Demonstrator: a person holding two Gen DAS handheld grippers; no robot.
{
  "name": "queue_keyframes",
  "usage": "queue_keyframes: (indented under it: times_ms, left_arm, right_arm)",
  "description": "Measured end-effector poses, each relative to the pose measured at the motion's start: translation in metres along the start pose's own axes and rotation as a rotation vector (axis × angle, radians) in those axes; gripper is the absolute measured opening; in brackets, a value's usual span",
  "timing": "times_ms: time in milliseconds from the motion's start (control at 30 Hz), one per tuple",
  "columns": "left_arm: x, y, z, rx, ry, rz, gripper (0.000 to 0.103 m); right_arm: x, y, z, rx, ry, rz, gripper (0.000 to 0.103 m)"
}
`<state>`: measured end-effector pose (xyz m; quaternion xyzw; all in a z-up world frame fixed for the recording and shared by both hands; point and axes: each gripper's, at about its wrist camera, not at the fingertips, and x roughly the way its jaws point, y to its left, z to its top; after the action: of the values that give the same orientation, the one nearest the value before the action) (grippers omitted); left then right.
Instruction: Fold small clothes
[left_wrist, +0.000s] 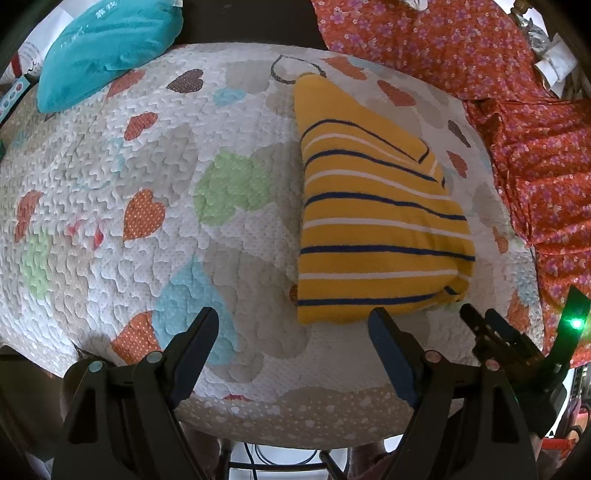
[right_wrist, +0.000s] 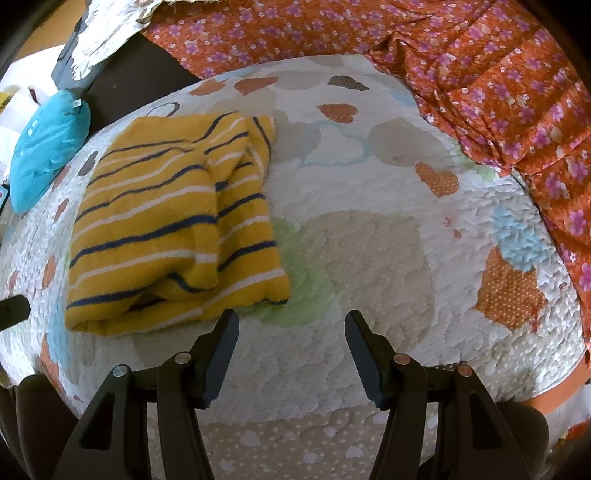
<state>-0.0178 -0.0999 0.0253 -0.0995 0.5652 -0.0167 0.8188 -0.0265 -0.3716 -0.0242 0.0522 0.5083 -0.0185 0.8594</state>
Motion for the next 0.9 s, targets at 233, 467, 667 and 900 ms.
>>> queue_keyframes:
  times_ms: [233,467,667,900]
  left_arm:
    - [0.004,0.003,0.002,0.0,0.006,0.011,0.082]
    - [0.004,0.0,0.002,0.011,0.002,0.031,0.082]
    - [0.005,-0.001,0.002,0.019,-0.001,0.048,0.082]
    - [0.001,0.014,0.024,-0.019,-0.058,-0.047,0.082]
  right_arm:
    - [0.001,-0.007,0.013,0.025,-0.018,-0.001,0.064]
    - [0.002,-0.008,0.024,0.035,-0.027,0.031,0.064]
    - [0.003,-0.007,0.047,0.039,-0.061,0.054,0.066]
    - [0.017,-0.006,0.077,0.061,-0.033,0.176,0.072]
